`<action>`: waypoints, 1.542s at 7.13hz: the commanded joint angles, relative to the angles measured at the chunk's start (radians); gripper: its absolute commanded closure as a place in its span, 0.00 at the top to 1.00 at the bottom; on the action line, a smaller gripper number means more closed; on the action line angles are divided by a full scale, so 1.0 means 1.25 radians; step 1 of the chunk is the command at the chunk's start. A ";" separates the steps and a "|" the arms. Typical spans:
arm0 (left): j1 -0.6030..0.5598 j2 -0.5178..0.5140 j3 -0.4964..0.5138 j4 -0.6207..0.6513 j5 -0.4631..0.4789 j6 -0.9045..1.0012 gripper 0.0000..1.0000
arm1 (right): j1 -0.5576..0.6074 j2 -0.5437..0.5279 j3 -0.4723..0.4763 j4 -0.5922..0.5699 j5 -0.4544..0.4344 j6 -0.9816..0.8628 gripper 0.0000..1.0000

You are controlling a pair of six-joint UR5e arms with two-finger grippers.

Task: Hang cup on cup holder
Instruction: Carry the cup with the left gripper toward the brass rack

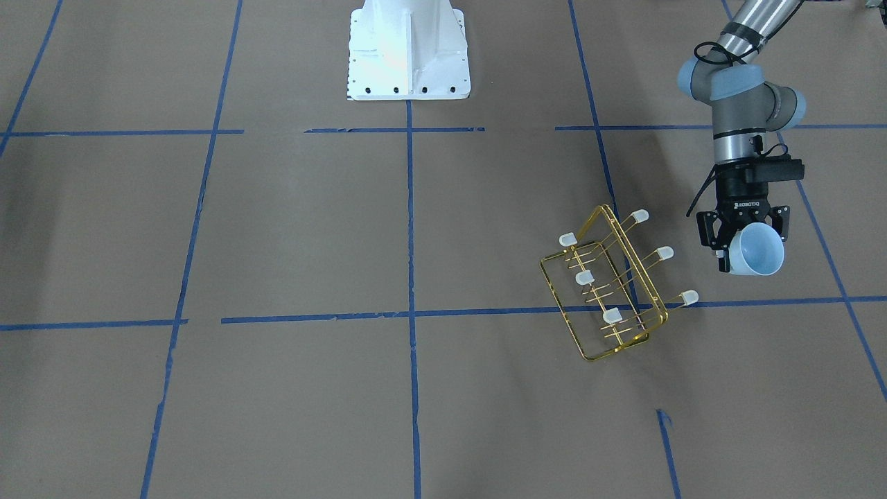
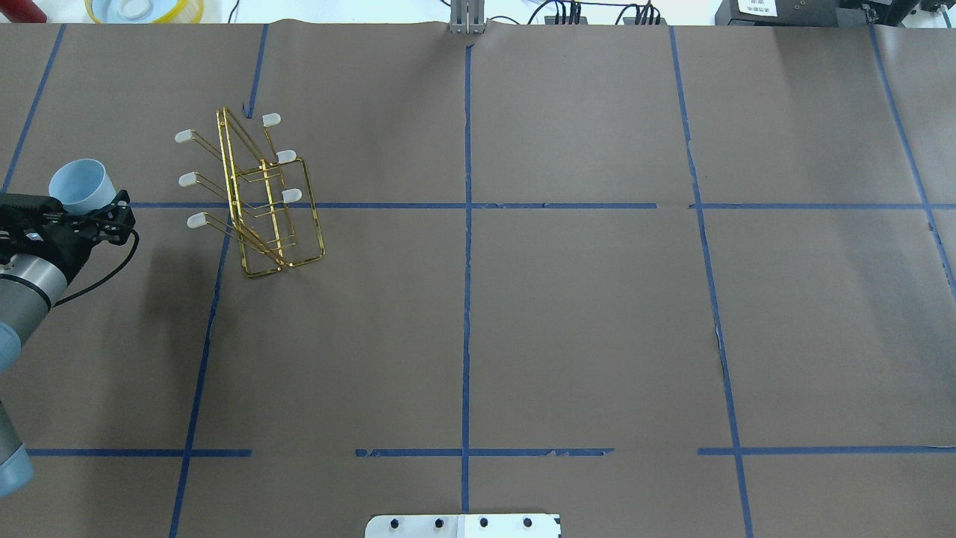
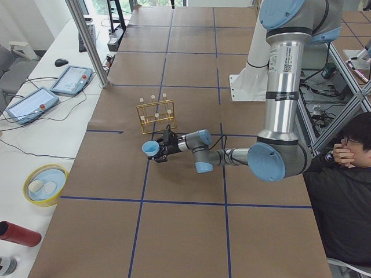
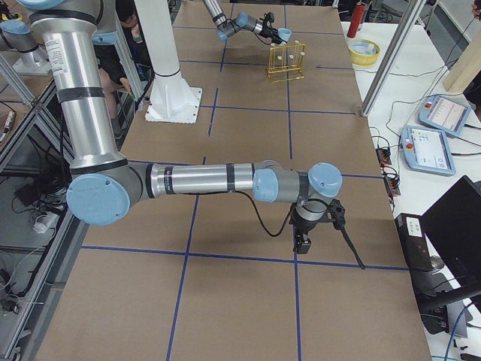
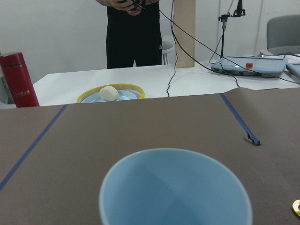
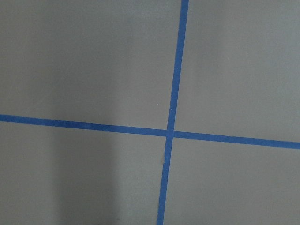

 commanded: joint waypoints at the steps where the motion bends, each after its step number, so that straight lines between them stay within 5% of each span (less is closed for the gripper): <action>1: -0.001 0.032 -0.096 0.075 0.000 0.162 0.08 | 0.000 0.000 0.000 0.000 0.000 0.000 1.00; 2: -0.001 0.045 -0.129 0.124 0.035 0.216 0.00 | 0.000 0.000 0.000 0.000 0.000 0.000 1.00; 6: 0.000 0.088 -0.237 0.219 0.185 0.588 0.00 | 0.000 0.000 0.000 0.000 0.000 0.000 1.00; 11: 0.071 0.098 -0.244 0.220 0.469 1.056 0.00 | 0.000 0.000 0.000 0.000 0.000 0.000 1.00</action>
